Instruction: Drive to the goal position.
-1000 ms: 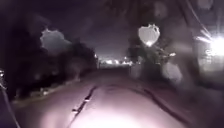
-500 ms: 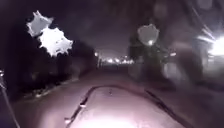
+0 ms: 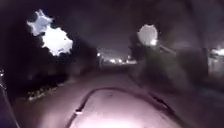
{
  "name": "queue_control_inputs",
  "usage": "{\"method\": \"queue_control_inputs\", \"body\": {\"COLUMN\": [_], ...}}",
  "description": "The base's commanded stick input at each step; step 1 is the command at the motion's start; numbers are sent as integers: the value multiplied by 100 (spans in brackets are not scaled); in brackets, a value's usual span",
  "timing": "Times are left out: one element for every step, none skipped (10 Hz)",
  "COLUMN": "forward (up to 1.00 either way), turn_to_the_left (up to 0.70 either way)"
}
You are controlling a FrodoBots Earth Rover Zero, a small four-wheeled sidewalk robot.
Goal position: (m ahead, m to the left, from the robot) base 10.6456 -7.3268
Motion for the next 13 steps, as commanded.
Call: {"method": "queue_control_inputs", "body": {"forward": [50,50,50,50,50,50,50,50,50,50,50,50,50], "turn_to_the_left": [0,0,0,2,8,-14,-38,-43,-20,9,13,5,0]}}
